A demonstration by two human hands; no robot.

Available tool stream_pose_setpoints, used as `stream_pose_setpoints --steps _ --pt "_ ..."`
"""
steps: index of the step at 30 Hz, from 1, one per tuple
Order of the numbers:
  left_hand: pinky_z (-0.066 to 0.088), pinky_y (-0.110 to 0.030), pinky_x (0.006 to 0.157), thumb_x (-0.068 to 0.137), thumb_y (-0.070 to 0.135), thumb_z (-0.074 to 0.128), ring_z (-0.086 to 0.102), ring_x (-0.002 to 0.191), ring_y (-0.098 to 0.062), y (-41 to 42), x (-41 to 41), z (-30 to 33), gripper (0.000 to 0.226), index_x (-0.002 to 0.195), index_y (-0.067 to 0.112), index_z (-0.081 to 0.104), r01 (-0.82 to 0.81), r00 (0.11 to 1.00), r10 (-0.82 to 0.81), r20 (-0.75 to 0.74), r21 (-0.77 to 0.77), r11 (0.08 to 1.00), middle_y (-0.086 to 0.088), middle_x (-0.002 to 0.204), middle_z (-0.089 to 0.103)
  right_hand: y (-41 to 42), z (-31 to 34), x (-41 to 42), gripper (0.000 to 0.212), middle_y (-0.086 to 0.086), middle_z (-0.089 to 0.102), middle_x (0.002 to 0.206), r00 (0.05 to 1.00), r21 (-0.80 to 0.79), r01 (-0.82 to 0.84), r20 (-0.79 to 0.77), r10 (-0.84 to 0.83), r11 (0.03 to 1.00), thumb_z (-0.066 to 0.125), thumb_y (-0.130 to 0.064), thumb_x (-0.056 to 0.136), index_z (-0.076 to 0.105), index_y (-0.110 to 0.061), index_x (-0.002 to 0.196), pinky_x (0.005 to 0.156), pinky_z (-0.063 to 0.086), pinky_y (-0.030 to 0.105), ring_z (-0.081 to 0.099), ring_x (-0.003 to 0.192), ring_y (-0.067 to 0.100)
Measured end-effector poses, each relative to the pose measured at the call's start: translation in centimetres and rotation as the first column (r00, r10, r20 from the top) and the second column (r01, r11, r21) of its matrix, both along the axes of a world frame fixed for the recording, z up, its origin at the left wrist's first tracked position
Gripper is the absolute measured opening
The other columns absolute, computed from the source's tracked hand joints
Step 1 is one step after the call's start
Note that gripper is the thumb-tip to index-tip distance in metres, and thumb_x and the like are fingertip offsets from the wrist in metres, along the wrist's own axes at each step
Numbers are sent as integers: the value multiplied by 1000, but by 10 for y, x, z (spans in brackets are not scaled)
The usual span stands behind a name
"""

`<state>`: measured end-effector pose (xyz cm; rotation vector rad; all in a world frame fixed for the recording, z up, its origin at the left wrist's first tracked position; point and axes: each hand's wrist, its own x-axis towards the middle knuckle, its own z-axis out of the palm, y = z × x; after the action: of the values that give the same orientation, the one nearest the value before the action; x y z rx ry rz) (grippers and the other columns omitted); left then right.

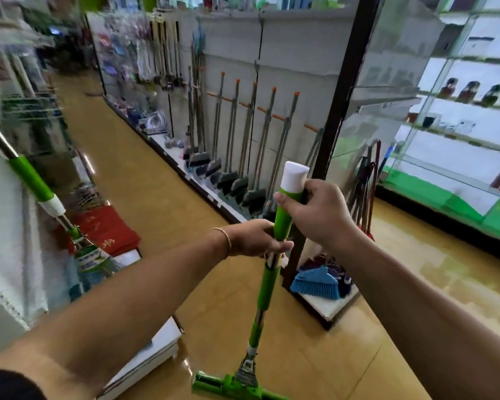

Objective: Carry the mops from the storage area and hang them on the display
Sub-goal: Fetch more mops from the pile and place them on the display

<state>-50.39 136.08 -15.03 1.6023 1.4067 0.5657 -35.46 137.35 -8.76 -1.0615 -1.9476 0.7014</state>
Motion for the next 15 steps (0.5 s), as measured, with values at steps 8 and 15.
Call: stream_pose_setpoints --steps 8,15 --pt "48 -35 77 90 36 62 63 85 -18 72 -28 1 29 94 8 67 -135 990 132 53 56 989 -12 97 70 85 9 -29 27 0 73 83 991 27 -120 -58 122 992 81 -31 82 72 -11 99 75 61 37 72 77 14" --pt "49 -39 80 85 45 63 63 82 -19 135 -67 -10 31 86 14 67 -200 978 193 78 108 974 -9 90 71 157 -1 -75 16 -1 74 82 981 8 -162 -106 162 987 81 -27 82 71 -19 92 75 61 35 72 76 12"
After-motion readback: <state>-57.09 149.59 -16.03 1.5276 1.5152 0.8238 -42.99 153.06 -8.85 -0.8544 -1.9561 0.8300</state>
